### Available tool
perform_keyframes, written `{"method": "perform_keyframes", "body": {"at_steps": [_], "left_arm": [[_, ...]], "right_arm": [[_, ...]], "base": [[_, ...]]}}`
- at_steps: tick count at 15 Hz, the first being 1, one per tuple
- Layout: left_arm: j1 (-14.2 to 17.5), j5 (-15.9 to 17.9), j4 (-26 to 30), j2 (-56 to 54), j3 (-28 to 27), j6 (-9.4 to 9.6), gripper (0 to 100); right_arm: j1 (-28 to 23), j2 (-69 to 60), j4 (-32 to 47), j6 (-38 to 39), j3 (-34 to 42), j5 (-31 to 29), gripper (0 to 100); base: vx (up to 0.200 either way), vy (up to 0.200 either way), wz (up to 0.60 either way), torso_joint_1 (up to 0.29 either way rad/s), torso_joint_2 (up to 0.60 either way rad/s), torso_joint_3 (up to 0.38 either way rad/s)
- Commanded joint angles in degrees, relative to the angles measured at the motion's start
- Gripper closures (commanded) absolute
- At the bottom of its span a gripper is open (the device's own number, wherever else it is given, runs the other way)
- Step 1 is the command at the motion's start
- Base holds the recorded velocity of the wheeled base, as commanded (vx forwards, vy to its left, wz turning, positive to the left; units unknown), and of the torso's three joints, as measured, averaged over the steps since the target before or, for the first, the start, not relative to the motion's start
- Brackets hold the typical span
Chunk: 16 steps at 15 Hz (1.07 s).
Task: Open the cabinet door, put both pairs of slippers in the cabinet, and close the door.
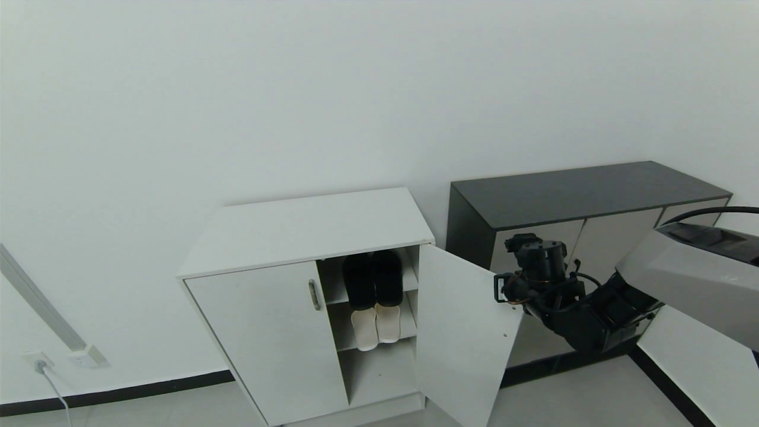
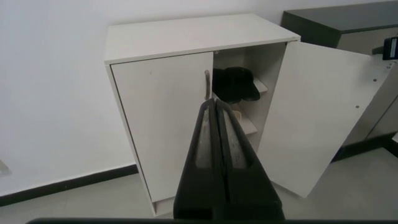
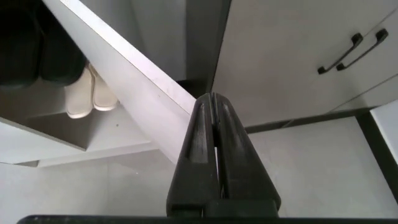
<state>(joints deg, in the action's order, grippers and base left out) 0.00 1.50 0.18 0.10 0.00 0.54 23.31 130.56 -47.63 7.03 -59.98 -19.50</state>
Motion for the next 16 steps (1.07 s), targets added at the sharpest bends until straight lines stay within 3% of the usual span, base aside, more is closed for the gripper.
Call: {"method": "perform_keyframes", "body": {"at_steps": [1,5,12,16], "left_arm": [[0.00,-0.01,-0.01,-0.01,0.00,-0.01,100],[0.00,-0.01,-0.01,-0.01,0.00,-0.01,100],[0.00,-0.01,-0.01,-0.01,0.00,-0.01,100],[0.00,-0.01,-0.01,-0.01,0.00,-0.01,100]], "right_arm": [[-0.02,0.40,-0.01,-0.09,0.12,-0.09,100],[1.92,-1.10,-0.10,-0.09,2.50,-0.09,100],[13.96,-8.74,-0.10,0.00,10.06,-0.27,100],[15.80,-12.26,-0.18,0.09,12.43,-0.18,100]], "base": [[0.000,0.000,0.00,0.000,0.00,0.000],[0.000,0.000,0.00,0.000,0.00,0.000],[0.000,0.000,0.00,0.000,0.00,0.000],[0.000,0.000,0.00,0.000,0.00,0.000]]}}
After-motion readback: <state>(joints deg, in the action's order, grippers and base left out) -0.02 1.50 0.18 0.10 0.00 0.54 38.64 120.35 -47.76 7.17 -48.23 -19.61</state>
